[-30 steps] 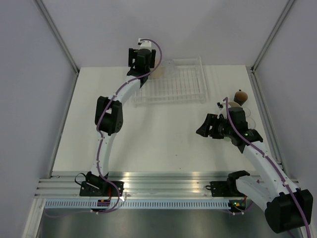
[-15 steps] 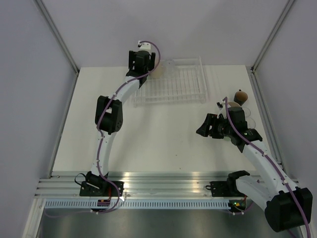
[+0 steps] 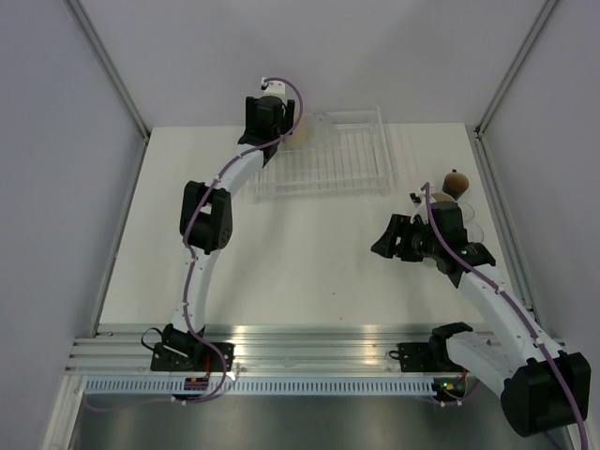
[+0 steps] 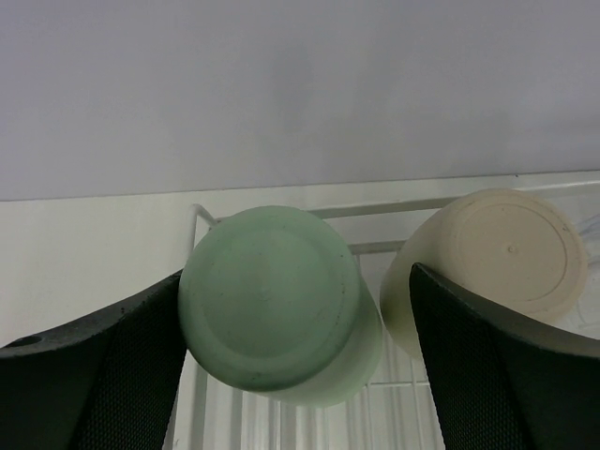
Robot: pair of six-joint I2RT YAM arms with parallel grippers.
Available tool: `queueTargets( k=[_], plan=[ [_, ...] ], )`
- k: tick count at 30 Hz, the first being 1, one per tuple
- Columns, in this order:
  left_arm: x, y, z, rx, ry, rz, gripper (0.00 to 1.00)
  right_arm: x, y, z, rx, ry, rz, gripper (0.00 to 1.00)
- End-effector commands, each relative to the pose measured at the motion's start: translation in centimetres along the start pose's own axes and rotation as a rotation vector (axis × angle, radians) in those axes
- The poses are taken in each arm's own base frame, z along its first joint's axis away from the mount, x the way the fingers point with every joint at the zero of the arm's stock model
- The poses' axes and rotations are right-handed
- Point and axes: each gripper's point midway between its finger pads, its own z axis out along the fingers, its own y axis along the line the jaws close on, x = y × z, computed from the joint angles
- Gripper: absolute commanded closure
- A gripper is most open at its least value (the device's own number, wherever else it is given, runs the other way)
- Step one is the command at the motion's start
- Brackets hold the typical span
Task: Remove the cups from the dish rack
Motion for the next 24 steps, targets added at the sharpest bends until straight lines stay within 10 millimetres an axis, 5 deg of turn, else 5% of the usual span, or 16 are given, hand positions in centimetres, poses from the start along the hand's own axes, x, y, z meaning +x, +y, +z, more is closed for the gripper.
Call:
queueTargets(
  k=[1, 15, 20, 24],
  plan=[
    [-0.8, -0.8, 0.5, 0.025, -0.030, -0.052, 0.06, -0.4, 0.2, 0.2, -0.009, -0.022, -0.017, 0.29],
    [0.4, -1.1, 0.2, 0.042, 0.017, -0.052, 0.39, -0.3, 0.0, 0.2, -0.006, -0.021, -0.016, 0.30],
    [-0.3, -1.1, -0.5, 0.053, 0.016, -0.076, 0.72, -0.2, 0.1, 0.2, -0.010, -0.017, -0.020, 0.30],
    [-2.9, -0.3, -2.3, 0.039, -0.010, -0.102, 0.98, -0.4, 0.1, 0.0, -0.008, -0.028, -0.023, 0.30]
  ],
)
